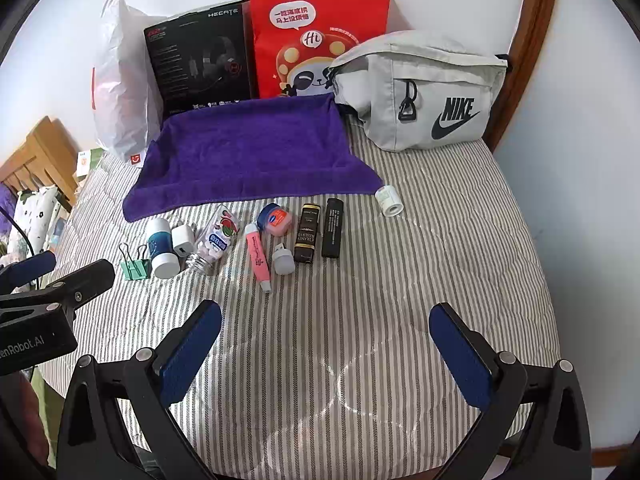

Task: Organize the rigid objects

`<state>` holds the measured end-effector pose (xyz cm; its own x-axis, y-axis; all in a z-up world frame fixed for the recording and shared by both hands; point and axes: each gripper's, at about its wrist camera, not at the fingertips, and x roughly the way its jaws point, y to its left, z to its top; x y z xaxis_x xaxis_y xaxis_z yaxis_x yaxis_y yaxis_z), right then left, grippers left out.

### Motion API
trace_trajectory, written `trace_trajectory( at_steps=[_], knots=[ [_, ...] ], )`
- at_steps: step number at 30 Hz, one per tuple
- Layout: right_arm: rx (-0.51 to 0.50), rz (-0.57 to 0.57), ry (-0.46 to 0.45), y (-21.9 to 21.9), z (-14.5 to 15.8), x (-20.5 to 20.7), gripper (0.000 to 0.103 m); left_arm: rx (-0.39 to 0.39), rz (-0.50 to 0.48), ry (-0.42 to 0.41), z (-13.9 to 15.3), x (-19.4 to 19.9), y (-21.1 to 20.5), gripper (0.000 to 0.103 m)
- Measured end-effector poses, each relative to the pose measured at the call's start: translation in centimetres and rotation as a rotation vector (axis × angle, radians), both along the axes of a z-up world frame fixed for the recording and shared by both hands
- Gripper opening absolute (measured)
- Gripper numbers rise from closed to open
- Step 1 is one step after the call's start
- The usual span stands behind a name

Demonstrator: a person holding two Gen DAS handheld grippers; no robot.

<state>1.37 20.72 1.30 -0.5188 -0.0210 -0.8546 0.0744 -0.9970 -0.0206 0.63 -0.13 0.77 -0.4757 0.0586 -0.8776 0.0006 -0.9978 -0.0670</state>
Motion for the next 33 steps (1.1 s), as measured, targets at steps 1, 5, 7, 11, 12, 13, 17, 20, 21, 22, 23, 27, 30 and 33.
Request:
trace_trajectory(
  at_steps=[1,5,7,11,12,13,17,20,21,22,23,27,30,33],
  knots=[
    [0.001,0.001,0.001,0.0,0.0,0.0,0.103,0.001,0.001,-0.001,0.0,0.0,0.0,0.103],
    [0.001,0.003,-0.001,0.0,0.1,0.0,0.103,0.001,0.009,-0.006,0.1,-0.1,-0.1,0.103],
    [0.003,0.004,-0.002,-0.1,0.1,0.0,0.103,0.002,0.013,-0.006,0.1,-0.1,-0.1,0.103],
    [0.002,0.006,-0.002,-0.2,0.1,0.2,0.103,0.003,0.019,-0.005,0.1,-0.1,-0.2,0.103],
    [0.003,0.006,-0.002,-0.2,0.1,0.2,0.103,0.003,0.02,-0.005,0.2,-0.1,-0.2,0.103],
    [0.003,0.006,-0.001,-0.2,0.1,0.2,0.103,0.003,0.02,-0.004,0.2,-0.1,-0.2,0.103],
    [0.009,0.008,0.001,-0.2,0.1,0.3,0.103,0.002,0.026,-0.007,0.1,-0.1,-0.3,0.103],
    [0.011,0.009,0.003,-0.2,0.2,0.4,0.103,0.003,0.027,-0.007,0.1,-0.1,-0.4,0.103],
    [0.011,0.01,0.003,-0.2,0.2,0.4,0.103,0.003,0.026,-0.006,0.1,-0.1,-0.4,0.103],
    [0.012,0.01,0.003,-0.1,0.2,0.4,0.103,0.002,0.026,-0.005,0.1,-0.1,-0.4,0.103],
    [0.011,0.01,0.003,-0.1,0.2,0.4,0.103,0.0,0.03,-0.005,0.1,-0.1,-0.4,0.103],
    [0.011,0.011,0.005,0.0,0.3,0.4,0.103,-0.004,0.039,-0.002,0.0,-0.4,-0.7,0.103],
    [0.009,0.011,0.011,0.3,0.3,0.3,0.103,0.004,0.039,0.002,-0.4,-0.8,-1.0,0.103],
    [0.009,0.009,0.015,0.9,0.2,-0.1,0.101,0.012,0.042,0.003,-1.0,-1.4,-1.6,0.103]
  ],
)
